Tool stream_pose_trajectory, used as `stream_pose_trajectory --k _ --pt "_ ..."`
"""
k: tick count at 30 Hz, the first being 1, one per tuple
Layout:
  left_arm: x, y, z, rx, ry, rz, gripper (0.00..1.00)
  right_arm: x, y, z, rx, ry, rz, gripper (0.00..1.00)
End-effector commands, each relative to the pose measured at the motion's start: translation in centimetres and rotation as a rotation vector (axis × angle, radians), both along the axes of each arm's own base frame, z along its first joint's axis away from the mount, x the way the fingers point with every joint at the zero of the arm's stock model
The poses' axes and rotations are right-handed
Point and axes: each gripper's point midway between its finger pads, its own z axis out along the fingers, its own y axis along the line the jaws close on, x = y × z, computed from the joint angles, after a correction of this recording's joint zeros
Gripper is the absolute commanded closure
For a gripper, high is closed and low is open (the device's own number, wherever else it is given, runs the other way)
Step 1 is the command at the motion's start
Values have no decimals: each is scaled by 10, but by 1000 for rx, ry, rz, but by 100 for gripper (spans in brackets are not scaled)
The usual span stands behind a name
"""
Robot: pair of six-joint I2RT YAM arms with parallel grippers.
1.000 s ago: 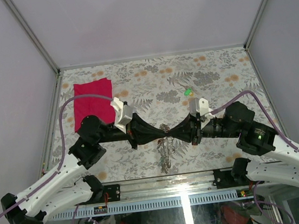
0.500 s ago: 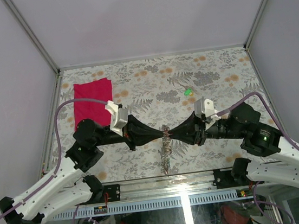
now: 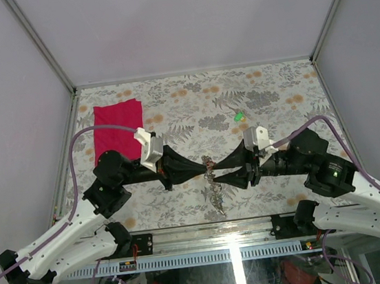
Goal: Put the keys on the keyring
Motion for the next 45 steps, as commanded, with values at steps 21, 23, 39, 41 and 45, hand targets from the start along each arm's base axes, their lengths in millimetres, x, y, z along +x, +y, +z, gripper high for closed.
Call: stream_pose_trajectory --k 21,23,39,41,45 --pt "4 5 25 -68 -77 48 100 -20 -18 15 -42 -32 60 81" --pt "4 5 25 -68 -78 47 100 -12 -19 11 -61 -26 15 79" --pt "0 4 24 -54 -70 18 100 16 -11 26 -2 -66 -110 60" --pt "-1 4 24 -53 -71 12 100 17 -10 25 -5 -64 -109 59" --pt "-2 3 24 -52 -69 6 100 21 -6 25 -8 -63 -119 56"
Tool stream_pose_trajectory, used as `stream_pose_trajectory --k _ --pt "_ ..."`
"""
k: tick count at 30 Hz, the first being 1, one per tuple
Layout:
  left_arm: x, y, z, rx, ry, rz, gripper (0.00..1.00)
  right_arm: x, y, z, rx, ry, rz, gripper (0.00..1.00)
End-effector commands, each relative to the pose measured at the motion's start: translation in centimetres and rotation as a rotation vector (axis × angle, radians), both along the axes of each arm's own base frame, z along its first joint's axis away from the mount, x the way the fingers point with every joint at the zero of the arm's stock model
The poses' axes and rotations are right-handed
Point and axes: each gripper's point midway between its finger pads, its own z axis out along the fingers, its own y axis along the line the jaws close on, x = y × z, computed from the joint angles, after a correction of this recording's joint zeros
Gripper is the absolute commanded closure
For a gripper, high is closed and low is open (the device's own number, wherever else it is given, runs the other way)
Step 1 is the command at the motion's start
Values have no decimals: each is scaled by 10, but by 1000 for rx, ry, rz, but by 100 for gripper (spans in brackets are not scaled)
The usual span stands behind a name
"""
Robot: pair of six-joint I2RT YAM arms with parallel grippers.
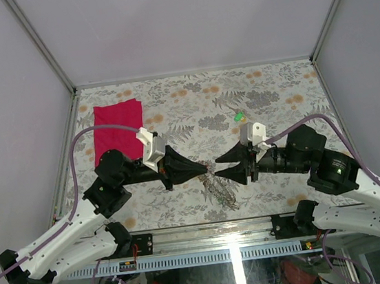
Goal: Put the keys on the keyring
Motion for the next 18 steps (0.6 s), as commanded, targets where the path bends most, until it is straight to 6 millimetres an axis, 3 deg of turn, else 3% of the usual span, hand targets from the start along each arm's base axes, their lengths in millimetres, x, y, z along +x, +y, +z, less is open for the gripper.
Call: stream_pose_trajectory --k 1,7,12,15,18 --pt "-5 4 30 -73 -75 -12 100 5 4 32 88 -66 -17 56" --pt "-8 5 31 -75 -78 -21 100 7 6 35 100 -75 -16 67" --pt "-11 6 34 -82 -84 -32 100 8 8 30 93 -74 -16 70" --pt "-12 6 34 -82 -85 -37 100 9 10 29 91 -73 -16 70" --pt "-12 6 34 -82 -84 -41 100 9 12 28 87 -72 -11 63"
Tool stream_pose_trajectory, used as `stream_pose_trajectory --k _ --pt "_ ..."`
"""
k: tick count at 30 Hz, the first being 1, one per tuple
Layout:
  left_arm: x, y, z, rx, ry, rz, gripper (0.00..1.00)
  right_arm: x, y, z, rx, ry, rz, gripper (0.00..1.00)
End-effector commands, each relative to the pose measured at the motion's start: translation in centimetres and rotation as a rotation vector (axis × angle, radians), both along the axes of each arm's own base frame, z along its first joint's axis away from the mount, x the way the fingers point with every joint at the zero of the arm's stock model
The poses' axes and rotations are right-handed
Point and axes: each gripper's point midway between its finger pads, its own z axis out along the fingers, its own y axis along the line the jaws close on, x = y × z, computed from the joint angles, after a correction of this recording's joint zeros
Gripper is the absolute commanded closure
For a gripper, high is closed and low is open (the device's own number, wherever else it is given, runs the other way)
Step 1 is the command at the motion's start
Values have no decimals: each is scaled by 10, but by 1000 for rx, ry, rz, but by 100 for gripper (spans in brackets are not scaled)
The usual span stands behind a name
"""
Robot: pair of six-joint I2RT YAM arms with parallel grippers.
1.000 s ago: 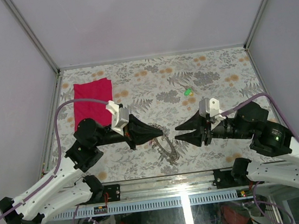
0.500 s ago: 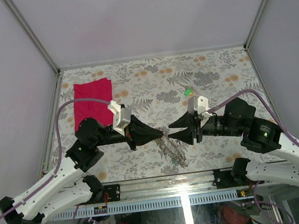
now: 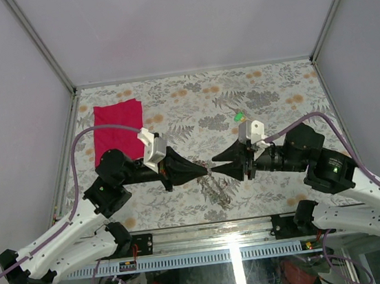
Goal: Put the keys on the keyring
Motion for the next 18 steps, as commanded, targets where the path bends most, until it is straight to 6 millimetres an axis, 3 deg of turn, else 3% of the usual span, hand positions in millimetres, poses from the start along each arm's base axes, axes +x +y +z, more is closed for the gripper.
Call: stream_pose_trajectory --k 1,18 --pt "-9 7 38 -98 -90 -18 100 3 4 20 57 -50 -4 61" --pt "-7 6 40 -101 -91 -11 100 -15 10 1 -6 -32 115 48"
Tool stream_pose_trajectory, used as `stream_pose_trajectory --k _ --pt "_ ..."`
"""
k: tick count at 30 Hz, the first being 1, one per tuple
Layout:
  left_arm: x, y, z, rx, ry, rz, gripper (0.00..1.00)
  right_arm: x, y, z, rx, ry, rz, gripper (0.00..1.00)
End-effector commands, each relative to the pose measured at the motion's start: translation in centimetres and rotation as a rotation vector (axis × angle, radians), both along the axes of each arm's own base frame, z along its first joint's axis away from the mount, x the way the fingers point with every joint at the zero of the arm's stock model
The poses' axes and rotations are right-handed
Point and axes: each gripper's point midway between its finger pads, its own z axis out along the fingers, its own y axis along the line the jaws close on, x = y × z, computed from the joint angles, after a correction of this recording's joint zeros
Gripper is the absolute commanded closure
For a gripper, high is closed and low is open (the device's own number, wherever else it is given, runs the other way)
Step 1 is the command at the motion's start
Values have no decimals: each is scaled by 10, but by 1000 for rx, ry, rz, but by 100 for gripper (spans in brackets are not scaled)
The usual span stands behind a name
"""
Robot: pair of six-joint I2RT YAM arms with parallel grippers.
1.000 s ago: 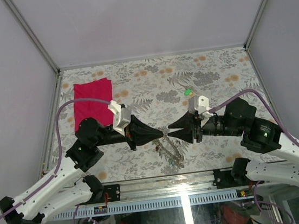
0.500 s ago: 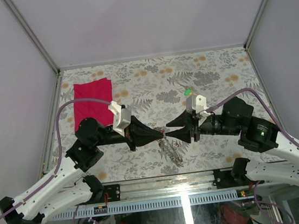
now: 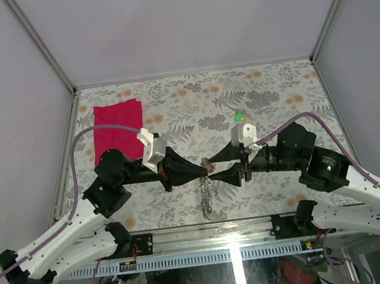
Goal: Put the keys on the keyring
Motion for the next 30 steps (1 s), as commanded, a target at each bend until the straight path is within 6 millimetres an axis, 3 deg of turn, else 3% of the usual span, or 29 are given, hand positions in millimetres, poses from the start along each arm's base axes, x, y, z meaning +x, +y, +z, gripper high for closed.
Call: stream_pose_trajectory --k 1,9,14,21,30 --pt "-4 6 38 -101 -85 4 100 -12 1 12 31 -33 69 46" --pt "-3 5 38 -99 -82 8 100 -16 3 5 5 -15 99 35" --pt "-3 6 37 -98 -81 10 100 -13 -2 11 33 -36 66 44" --pt "-4 7 38 -100 -87 10 100 -6 -9 12 54 -42 -1 45" --pt "-5 8 39 -104 -87 8 100 -1 -13 13 82 -46 -45 56"
